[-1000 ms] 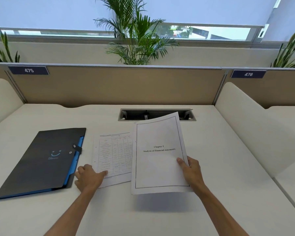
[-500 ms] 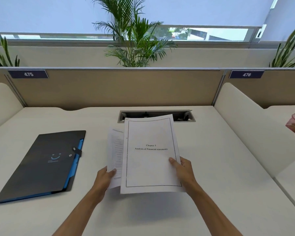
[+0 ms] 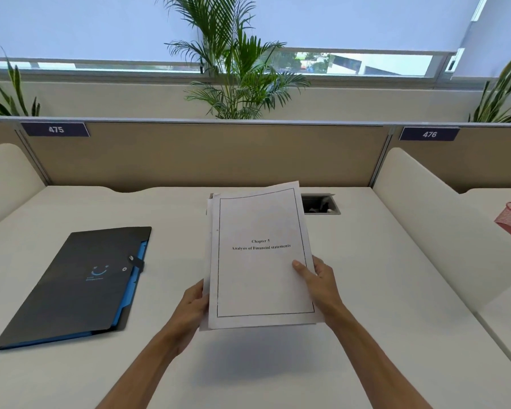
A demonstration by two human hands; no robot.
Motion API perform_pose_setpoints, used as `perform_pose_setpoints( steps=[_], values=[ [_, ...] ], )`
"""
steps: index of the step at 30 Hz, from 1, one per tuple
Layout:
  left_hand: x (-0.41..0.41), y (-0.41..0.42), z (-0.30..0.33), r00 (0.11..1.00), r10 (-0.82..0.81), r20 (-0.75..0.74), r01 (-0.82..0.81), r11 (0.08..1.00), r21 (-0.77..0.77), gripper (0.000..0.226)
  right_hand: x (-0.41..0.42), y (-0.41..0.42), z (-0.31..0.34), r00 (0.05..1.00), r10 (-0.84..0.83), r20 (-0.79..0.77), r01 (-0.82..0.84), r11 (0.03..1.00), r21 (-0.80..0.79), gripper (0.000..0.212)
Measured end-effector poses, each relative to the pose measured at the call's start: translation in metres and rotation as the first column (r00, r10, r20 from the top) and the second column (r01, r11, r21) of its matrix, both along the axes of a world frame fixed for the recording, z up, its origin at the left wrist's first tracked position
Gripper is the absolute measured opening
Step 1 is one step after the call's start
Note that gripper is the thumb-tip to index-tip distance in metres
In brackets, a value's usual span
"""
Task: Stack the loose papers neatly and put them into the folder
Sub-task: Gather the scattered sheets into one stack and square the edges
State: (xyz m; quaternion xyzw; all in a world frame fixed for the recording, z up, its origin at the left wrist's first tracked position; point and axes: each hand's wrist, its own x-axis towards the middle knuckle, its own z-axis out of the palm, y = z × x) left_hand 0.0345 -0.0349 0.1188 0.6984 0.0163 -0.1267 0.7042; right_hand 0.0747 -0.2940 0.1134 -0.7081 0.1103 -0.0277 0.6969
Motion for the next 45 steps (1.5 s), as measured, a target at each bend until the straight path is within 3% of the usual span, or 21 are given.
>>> perform_pose_setpoints(
  steps=[4,6,11,16,21,27,29,33,38,42,45],
  values=[
    [0.001,0.002,0.003,0.999,-0.034,0.026,0.034,0.999,0.019,0.033,-0.006,0.000,0.009,0.997,0.064,0.047,-0.065,0.997,0.030,0.021],
    [0.002,0.003,0.007,1.000,-0.011,0.010,0.011,1.000,0.007,0.025,-0.009,0.001,0.013,0.994,0.060,0.089,-0.063,0.997,0.035,0.024],
    [0.006,0.000,0.022,0.994,0.072,-0.080,-0.081,0.989,-0.120,0.043,-0.013,0.006,0.025,0.982,0.024,0.185,-0.029,0.999,0.026,0.043],
    [0.024,0.008,0.032,0.990,0.111,-0.090,-0.129,0.964,-0.232,0.051,-0.013,0.010,0.031,0.969,0.095,0.229,-0.091,0.995,-0.026,0.059],
    [0.032,0.003,0.037,0.982,0.170,-0.076,-0.183,0.960,-0.212,0.034,-0.012,0.016,0.035,0.966,0.139,0.217,-0.151,0.988,0.042,0.026],
    [0.028,-0.005,0.033,0.975,0.212,0.065,-0.198,0.965,-0.173,0.020,-0.002,0.013,0.045,0.975,0.181,0.132,-0.196,0.974,0.113,0.021],
    [0.028,-0.006,0.031,0.981,0.174,0.089,-0.159,0.975,-0.157,0.024,0.002,0.013,0.049,0.977,0.164,0.137,-0.180,0.977,0.115,0.015],
    [0.030,-0.007,0.028,0.984,0.140,0.108,-0.126,0.984,-0.127,0.059,0.003,0.017,0.048,0.979,0.116,0.164,-0.135,0.985,0.108,0.009],
    [0.035,-0.008,0.029,0.983,0.156,0.099,-0.144,0.983,-0.113,0.017,-0.003,0.026,0.044,0.976,0.080,0.202,-0.102,0.989,0.103,0.012],
    [0.035,-0.006,0.035,0.981,0.137,0.140,-0.121,0.986,-0.118,0.034,-0.004,0.026,0.047,0.962,0.094,0.255,-0.110,0.993,0.051,0.011],
    [0.039,-0.006,0.037,0.972,0.151,0.182,-0.133,0.986,-0.106,0.010,-0.002,0.026,0.052,0.949,0.123,0.290,-0.132,0.991,0.012,0.016]
  ],
)
